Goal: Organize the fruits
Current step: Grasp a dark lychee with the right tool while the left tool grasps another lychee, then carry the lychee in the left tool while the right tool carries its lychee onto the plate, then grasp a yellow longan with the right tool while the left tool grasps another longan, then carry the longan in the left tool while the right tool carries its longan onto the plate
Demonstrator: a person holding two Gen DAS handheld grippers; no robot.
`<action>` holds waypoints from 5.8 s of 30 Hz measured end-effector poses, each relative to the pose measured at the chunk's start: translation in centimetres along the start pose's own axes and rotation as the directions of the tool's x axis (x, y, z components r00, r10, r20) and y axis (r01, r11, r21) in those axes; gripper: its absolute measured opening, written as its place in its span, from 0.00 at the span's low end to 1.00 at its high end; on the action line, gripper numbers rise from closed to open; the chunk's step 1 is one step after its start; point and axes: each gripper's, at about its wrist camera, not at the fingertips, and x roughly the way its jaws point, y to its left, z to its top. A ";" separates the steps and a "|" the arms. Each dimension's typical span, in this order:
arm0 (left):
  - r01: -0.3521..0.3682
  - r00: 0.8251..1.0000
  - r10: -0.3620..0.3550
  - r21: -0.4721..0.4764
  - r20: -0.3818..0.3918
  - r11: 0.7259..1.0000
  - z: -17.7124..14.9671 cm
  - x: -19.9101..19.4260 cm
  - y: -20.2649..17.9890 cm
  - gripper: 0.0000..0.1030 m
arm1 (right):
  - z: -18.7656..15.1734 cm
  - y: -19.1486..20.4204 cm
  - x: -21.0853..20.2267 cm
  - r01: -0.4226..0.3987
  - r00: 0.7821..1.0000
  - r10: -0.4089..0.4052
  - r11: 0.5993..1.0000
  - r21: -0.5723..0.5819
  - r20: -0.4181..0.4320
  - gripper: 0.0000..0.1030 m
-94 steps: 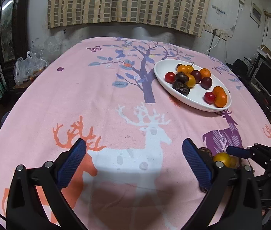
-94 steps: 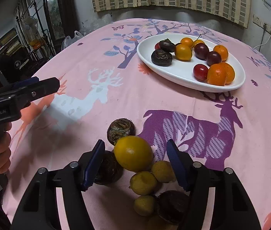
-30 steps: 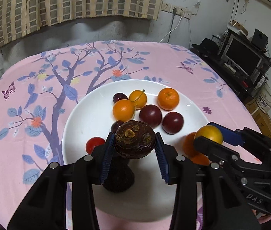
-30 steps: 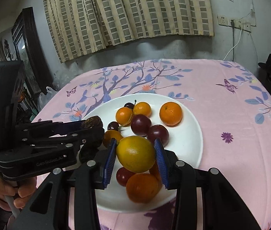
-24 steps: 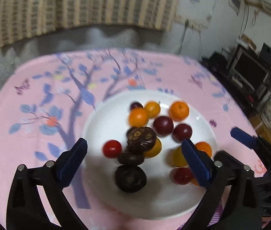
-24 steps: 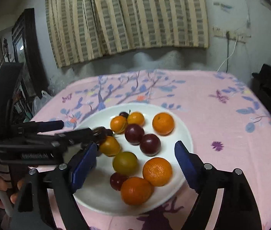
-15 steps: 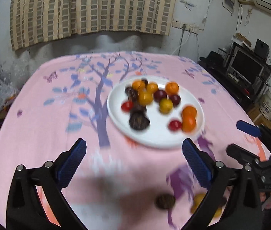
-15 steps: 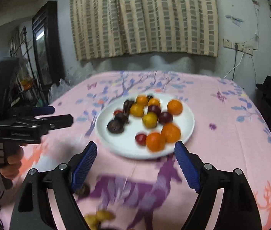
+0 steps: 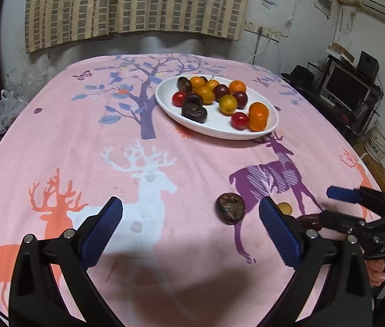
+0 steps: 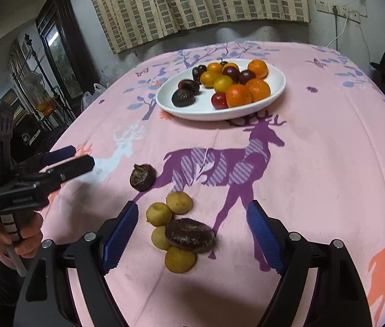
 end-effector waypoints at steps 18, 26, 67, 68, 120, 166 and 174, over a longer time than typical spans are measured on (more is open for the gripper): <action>0.020 1.000 -0.021 -0.056 -0.022 0.998 0.0 0.7 1.1 0.96 | -0.2 -1.2 0.1 -0.055 0.998 0.058 0.996 0.073 -0.029 0.41; 0.059 0.998 -0.053 0.159 -0.044 0.985 -1.3 2.7 -3.6 0.73 | 0.3 -2.4 -1.8 -0.050 0.998 0.045 0.991 0.124 0.043 0.41; 0.039 0.998 -0.031 0.161 -0.051 0.986 16.3 14.6 -4.2 0.33 | 16.8 -5.4 9.0 0.079 0.977 -0.085 0.996 0.036 0.194 0.41; 0.036 0.998 -0.028 0.155 -0.055 0.987 16.4 15.1 -4.0 0.33 | 16.9 -5.4 9.3 0.080 0.977 -0.085 0.996 0.030 0.196 0.42; 0.199 0.966 -0.189 0.037 -0.173 0.979 -2.6 4.3 -8.6 0.51 | -0.9 -1.9 -1.8 0.076 0.997 -0.075 0.992 -0.102 0.009 0.27; -0.006 0.999 0.005 0.025 0.051 1.000 15.8 9.8 -1.5 0.96 | 13.2 -3.1 6.0 0.031 0.987 -0.025 0.999 -0.037 0.157 0.71; -0.178 0.984 0.178 0.002 -0.015 0.984 8.1 2.4 0.2 0.96 | 4.3 1.4 3.7 0.024 0.999 -0.029 0.985 -0.173 -0.028 0.75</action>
